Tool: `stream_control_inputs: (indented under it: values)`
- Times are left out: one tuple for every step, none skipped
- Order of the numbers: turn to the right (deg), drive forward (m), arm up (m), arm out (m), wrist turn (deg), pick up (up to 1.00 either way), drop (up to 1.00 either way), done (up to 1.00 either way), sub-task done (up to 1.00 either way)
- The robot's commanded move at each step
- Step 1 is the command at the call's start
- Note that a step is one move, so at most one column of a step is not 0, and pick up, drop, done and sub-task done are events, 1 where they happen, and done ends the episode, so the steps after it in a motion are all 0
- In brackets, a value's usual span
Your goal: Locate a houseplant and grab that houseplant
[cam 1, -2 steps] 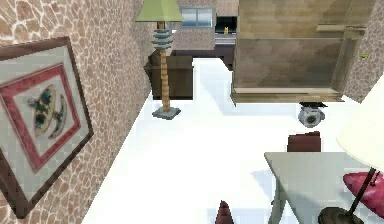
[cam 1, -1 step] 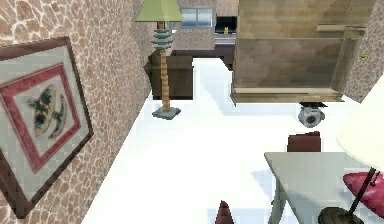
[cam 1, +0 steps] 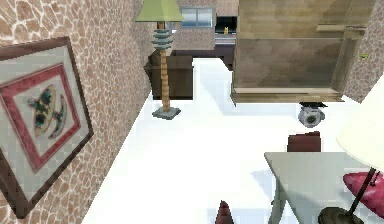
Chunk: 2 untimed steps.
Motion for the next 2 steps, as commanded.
stream_control_inputs:
  values:
    - [0.0,0.0,0.0,0.0,45.0,0.0,0.0,0.0,0.0]
    - [0.0,0.0,0.0,0.0,45.0,0.0,0.0,0.0,0.0]
